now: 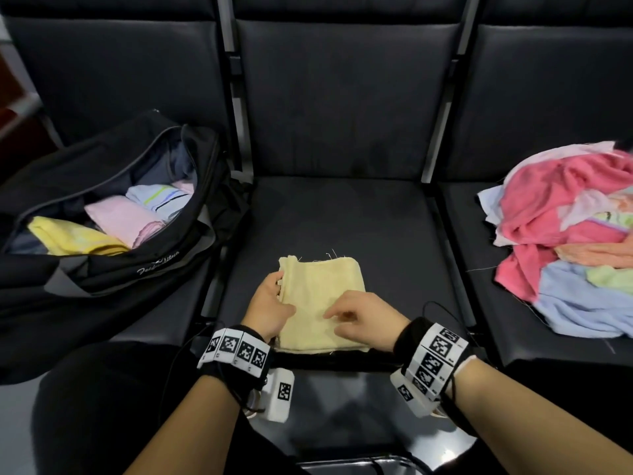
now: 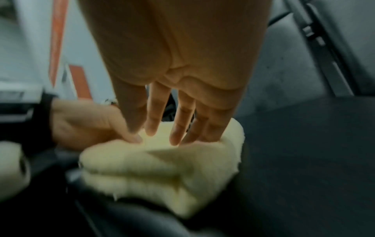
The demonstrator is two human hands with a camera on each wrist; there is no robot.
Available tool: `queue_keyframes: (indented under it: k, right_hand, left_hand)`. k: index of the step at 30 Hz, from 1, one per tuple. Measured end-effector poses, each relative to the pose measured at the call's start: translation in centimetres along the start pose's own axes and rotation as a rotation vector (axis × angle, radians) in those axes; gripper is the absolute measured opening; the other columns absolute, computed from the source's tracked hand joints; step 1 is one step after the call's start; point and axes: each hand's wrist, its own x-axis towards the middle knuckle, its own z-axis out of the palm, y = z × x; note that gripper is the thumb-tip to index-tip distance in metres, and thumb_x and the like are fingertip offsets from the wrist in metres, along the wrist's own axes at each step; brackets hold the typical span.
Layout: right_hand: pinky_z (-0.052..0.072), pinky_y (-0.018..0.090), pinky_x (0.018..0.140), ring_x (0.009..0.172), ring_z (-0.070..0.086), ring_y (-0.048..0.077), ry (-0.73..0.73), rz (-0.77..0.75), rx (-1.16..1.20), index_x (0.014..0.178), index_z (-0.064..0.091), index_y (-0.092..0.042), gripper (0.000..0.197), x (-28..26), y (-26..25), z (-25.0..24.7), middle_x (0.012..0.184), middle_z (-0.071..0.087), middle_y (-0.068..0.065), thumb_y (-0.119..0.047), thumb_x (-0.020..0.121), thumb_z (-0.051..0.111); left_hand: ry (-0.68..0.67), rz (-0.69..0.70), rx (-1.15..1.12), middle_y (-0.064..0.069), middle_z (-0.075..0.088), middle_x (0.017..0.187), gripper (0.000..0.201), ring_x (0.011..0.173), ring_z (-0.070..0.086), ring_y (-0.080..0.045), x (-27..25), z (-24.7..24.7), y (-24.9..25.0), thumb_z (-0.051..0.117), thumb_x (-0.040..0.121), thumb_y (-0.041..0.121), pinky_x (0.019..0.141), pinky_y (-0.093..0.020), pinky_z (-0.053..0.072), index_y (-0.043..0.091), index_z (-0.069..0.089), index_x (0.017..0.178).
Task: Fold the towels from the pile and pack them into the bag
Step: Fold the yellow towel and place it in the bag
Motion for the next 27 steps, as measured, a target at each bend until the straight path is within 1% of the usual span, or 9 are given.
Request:
queue_keyframes:
  k: [7,11,12,15,17,19,21,24,27]
  right_hand:
    - [0.042,0.025,0.096,0.107,0.051,0.017,-0.045,-0.028,-0.188,0.114,0.073,-0.022,0.029,-1.7,1.6,0.9,0.114,0.052,-0.002,-0.024,0.085,0.071]
    - [0.043,0.031,0.091,0.11,0.047,0.024,-0.038,-0.106,-0.317,0.122,0.07,-0.023,0.031,-2.2,1.6,2.0,0.117,0.051,0.005,-0.024,0.092,0.061]
    - [0.045,0.034,0.091,0.111,0.046,0.025,-0.045,-0.12,-0.348,0.123,0.069,-0.024,0.033,-2.3,1.4,2.1,0.116,0.051,0.005,-0.024,0.092,0.06]
    - [0.046,0.037,0.089,0.111,0.046,0.024,-0.021,-0.183,-0.423,0.124,0.066,-0.028,0.036,-2.5,1.2,1.8,0.117,0.051,0.002,-0.025,0.089,0.058]
    - [0.043,0.036,0.088,0.107,0.049,0.024,0.039,-0.225,-0.481,0.122,0.067,-0.03,0.037,-2.7,1.4,1.7,0.114,0.053,0.001,-0.027,0.085,0.061]
    - [0.042,0.035,0.086,0.105,0.051,0.024,0.054,-0.214,-0.534,0.119,0.067,-0.032,0.041,-2.9,1.5,2.2,0.112,0.054,0.0,-0.027,0.078,0.063]
    - [0.045,0.034,0.081,0.099,0.054,0.022,0.064,-0.186,-0.59,0.113,0.065,-0.033,0.045,-2.9,1.7,3.0,0.108,0.056,-0.003,-0.021,0.069,0.064]
    - [0.05,0.03,0.067,0.084,0.06,0.021,0.162,-0.211,-0.661,0.096,0.066,-0.028,0.042,-2.7,2.0,3.7,0.097,0.06,-0.004,-0.013,0.057,0.072]
    - [0.051,0.03,0.066,0.081,0.06,0.022,0.192,-0.188,-0.615,0.098,0.07,-0.026,0.039,-2.2,2.0,3.3,0.091,0.062,-0.002,-0.006,0.064,0.074]
  left_hand:
    - [-0.009,-0.017,0.106,-0.005,0.07,0.112,0.06,0.103,0.067,-0.02,0.1,0.0,-0.9,0.062,0.081,-0.009,0.094,-0.039,0.054,0.017,0.049,0.134]
    - [0.092,-0.001,0.336,0.005,0.068,0.093,0.057,0.09,0.064,-0.015,0.1,-0.3,-0.9,0.067,0.079,0.004,0.071,-0.023,0.047,0.025,0.053,0.13]
    - [0.117,-0.001,0.398,0.005,0.067,0.094,0.057,0.09,0.063,-0.016,0.0,-0.3,-0.7,0.066,0.079,0.005,0.07,-0.024,0.046,0.027,0.052,0.13]
    - [0.211,-0.005,0.653,-0.001,0.056,0.115,0.058,0.106,0.057,-0.024,-0.8,-0.2,0.1,0.058,0.082,0.007,0.082,-0.037,0.051,0.032,0.047,0.134]
    - [0.251,0.088,0.798,-0.001,0.05,0.123,0.055,0.116,0.049,-0.024,-1.5,0.2,0.6,0.053,0.083,0.004,0.087,-0.04,0.05,0.031,0.051,0.132]
    - [0.195,0.247,0.855,0.002,0.053,0.122,0.045,0.116,0.046,-0.022,-2.2,1.0,1.2,0.055,0.085,0.005,0.092,-0.039,0.048,0.03,0.061,0.122]
    - [0.043,0.343,0.911,0.007,0.056,0.119,0.034,0.115,0.047,-0.019,-3.1,2.2,1.5,0.058,0.088,0.014,0.098,-0.037,0.043,0.032,0.066,0.116]
    - [-0.154,0.308,1.064,0.01,0.05,0.124,0.036,0.119,0.044,-0.018,-4.0,4.0,1.2,0.06,0.085,0.039,0.1,-0.036,0.036,0.037,0.062,0.121]
    - [-0.187,0.26,1.126,0.009,0.044,0.126,0.053,0.12,0.041,-0.018,-4.3,4.6,0.6,0.063,0.075,0.051,0.098,-0.035,0.034,0.039,0.055,0.125]
